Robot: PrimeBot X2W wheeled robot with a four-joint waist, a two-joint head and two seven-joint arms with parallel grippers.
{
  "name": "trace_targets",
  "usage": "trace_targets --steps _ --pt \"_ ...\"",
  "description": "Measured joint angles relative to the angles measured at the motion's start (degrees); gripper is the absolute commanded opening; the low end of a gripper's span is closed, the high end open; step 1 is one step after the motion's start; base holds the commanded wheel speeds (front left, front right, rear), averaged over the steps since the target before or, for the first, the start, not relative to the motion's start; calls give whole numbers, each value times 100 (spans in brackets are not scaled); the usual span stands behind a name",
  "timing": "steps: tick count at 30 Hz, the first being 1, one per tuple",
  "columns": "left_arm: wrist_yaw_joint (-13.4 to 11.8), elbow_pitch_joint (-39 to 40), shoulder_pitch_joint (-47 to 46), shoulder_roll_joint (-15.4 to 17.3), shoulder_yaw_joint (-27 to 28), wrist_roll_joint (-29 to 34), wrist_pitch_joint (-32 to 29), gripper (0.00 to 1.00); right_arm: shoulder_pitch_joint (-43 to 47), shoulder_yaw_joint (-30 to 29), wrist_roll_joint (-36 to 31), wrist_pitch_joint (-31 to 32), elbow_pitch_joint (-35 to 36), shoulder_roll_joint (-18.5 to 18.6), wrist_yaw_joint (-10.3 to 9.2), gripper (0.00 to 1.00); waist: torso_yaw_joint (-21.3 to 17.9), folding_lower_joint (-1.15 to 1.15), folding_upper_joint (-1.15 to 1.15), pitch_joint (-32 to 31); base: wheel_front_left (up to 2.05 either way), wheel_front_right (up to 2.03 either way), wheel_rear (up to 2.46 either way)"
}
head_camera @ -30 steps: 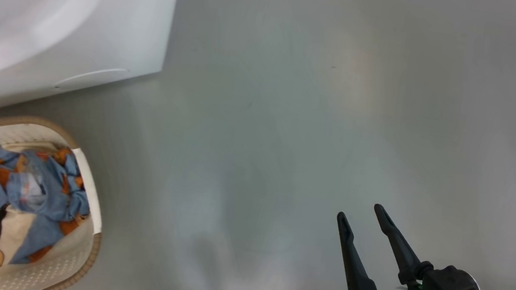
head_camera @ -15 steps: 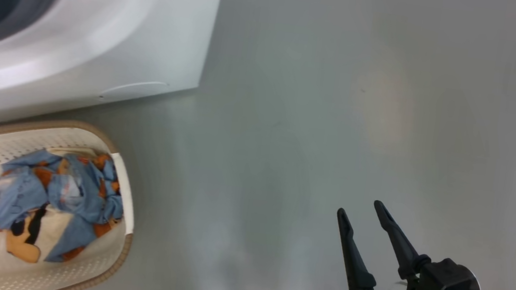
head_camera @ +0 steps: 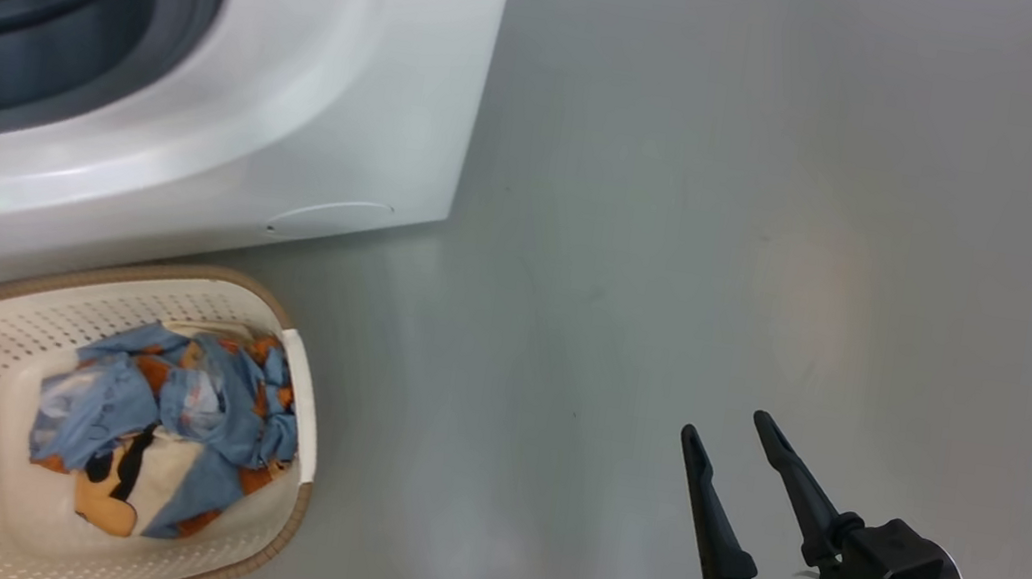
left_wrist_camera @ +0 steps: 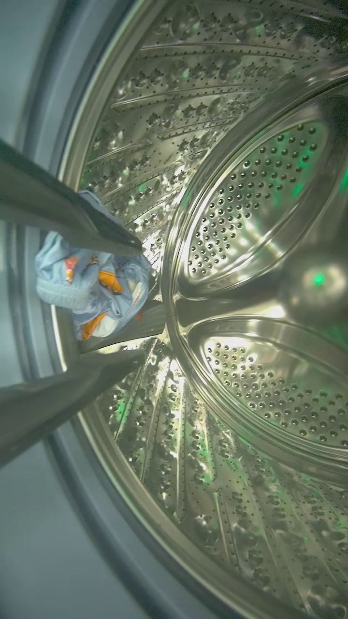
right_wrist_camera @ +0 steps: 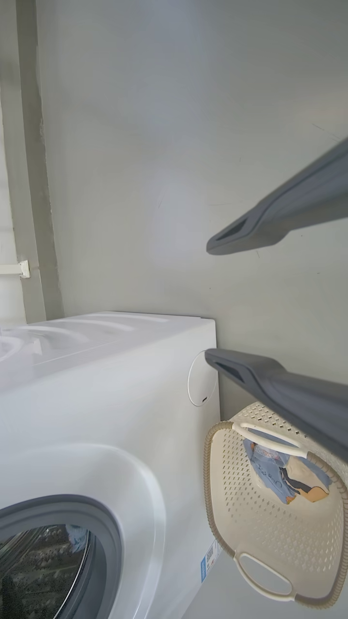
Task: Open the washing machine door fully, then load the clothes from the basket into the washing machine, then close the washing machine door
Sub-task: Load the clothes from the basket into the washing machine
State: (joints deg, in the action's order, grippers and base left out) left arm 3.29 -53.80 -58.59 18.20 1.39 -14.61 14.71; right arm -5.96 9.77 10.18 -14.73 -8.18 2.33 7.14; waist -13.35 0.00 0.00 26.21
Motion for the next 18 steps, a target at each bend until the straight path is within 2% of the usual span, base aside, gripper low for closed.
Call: trace_targets --steps 11,18 --pt "127 590 1012 -530 -36 1 -1 100 4 -143 -53 1 -172 9 0 100 349 0 0 -454 0 0 0" --pt "218 1055 1875 -710 -67 1 -1 100 34 -298 -67 0 -231 15 0 100 592 0 0 -789 0 0 0"
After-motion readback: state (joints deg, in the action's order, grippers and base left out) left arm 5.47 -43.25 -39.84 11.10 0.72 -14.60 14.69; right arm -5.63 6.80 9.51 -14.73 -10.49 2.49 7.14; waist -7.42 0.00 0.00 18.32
